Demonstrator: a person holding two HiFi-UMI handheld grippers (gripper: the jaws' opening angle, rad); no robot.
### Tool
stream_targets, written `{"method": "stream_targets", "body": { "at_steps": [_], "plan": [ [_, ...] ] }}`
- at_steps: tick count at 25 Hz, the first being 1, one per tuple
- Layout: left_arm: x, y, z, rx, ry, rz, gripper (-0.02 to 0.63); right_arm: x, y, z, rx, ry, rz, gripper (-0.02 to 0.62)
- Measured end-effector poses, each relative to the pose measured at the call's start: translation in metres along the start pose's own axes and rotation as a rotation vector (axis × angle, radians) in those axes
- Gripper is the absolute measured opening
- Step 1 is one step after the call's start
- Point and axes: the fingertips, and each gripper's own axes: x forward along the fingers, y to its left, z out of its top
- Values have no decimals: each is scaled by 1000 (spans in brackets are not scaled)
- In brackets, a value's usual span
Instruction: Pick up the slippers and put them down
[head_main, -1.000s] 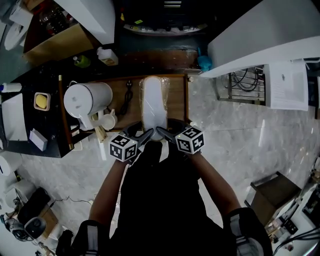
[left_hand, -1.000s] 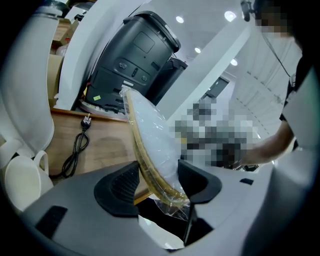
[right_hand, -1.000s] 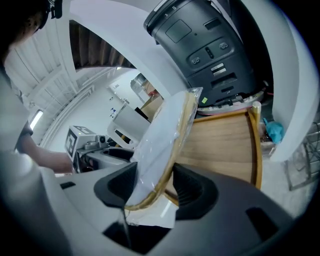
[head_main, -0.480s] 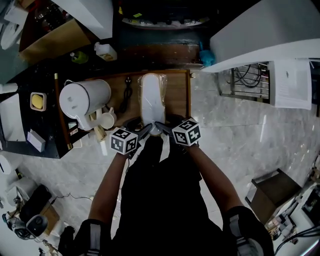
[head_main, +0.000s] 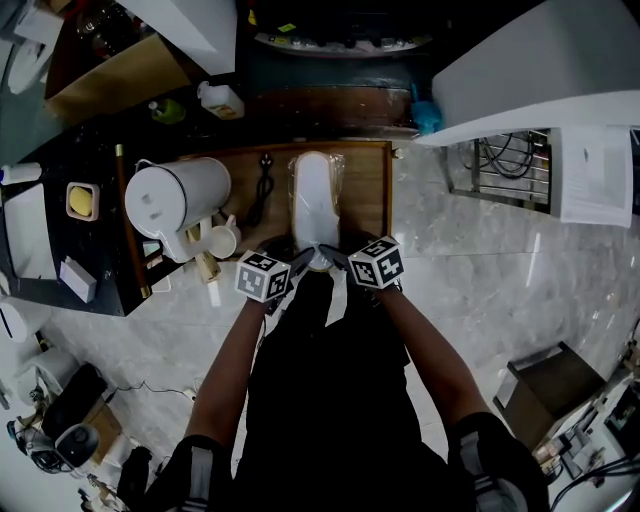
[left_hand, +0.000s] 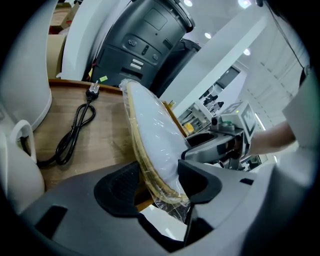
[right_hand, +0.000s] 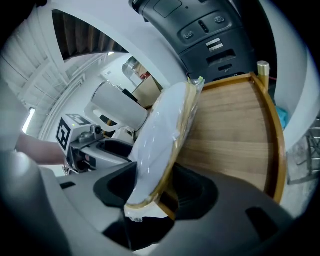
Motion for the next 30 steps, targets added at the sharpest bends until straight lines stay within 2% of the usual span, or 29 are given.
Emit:
{"method": "stream_targets", "body": {
  "at_steps": [7, 13, 18, 22, 25, 30],
  "plan": [
    [11, 6, -5, -41, 33, 4, 247, 6, -9, -3, -73, 10, -67, 225],
    [16, 13, -12, -98, 56, 14, 249, 11, -13, -7, -68, 16, -93, 229],
    [16, 18, -13, -106, 68, 43, 263, 9, -14, -4, -104, -4, -118, 242],
    [12, 22, -11, -74, 72, 81, 288, 4, -11, 0, -150, -20, -140, 255],
    [6, 22, -9, -62, 61, 98, 296, -3, -7, 4, -154, -40, -136, 256],
    [-10, 21, 8, -64, -8, 106, 296, -23, 6, 21, -190, -119, -120, 255]
  ]
}}
